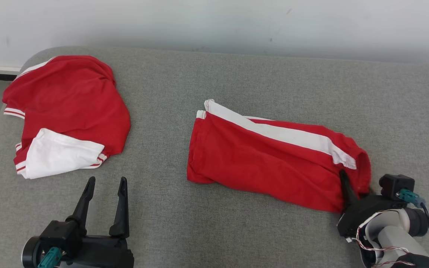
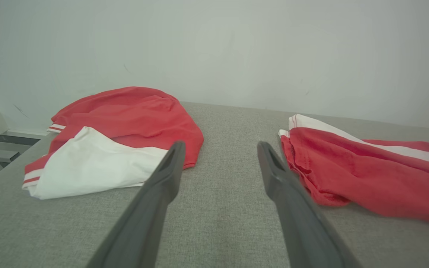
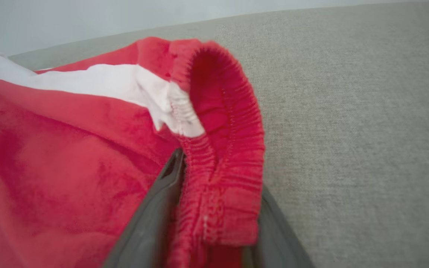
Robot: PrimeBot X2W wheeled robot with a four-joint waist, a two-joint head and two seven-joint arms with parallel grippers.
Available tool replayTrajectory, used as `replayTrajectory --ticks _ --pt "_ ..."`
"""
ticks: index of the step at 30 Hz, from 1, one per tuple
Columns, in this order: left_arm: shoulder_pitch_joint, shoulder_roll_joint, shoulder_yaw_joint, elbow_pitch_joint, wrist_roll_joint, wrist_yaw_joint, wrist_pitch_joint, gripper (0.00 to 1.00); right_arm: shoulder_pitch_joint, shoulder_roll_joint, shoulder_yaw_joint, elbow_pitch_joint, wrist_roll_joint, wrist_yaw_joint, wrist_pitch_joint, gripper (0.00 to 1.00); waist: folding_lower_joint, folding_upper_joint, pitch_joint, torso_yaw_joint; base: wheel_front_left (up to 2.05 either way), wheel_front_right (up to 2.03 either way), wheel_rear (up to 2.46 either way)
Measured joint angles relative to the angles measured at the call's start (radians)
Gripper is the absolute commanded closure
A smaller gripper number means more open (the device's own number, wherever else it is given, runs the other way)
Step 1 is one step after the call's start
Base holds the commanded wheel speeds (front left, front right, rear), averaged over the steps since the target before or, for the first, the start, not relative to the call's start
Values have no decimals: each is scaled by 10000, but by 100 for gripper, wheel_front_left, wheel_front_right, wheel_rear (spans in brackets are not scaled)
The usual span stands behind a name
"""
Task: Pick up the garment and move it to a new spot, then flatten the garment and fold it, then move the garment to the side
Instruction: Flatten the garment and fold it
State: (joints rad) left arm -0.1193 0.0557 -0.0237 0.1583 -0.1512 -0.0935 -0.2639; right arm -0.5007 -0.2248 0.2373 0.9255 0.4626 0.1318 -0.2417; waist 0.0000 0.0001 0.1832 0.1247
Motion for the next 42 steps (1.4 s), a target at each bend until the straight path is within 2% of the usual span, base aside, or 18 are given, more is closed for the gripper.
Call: replayTrajectory --ticks 5,10,14,15,20,25,34,42 --pt "-28 -13 15 77 12 -38 0 0 -198 -19 458 115 499 0 25 100 0 0 14 -13 0 0 0" --pt "-3 -23 100 127 36 -44 0 0 -340 -445 930 192 882 2 -50 100 0 0 -104 -137 0 0 0" --pt "61 -29 186 151 48 -79 0 0 -310 -1296 1078 196 1202 2 -71 100 0 0 -261 -322 0 0 0" --pt "73 -29 215 144 79 -79 0 0 -249 -1756 1104 151 1442 2 -94 100 0 0 -336 -433 0 0 0" --pt "223 -36 186 63 100 -36 0 0 64 -3078 1122 15 1946 0 13 100 0 0 -477 -703 0 0 0" --pt "269 -40 242 -19 100 -17 0 0 135 -3871 1068 -320 2499 0 238 100 0 0 -521 -925 0 0 0" --pt "397 -46 176 2 98 46 0 0 69 -3825 1597 -1540 3035 0 779 100 0 0 -676 -1118 0 0 0" --pt "443 -46 167 25 12 69 0 0 -131 -3177 2006 -2857 3645 0 1421 100 0 0 -746 -1107 0 0 0"
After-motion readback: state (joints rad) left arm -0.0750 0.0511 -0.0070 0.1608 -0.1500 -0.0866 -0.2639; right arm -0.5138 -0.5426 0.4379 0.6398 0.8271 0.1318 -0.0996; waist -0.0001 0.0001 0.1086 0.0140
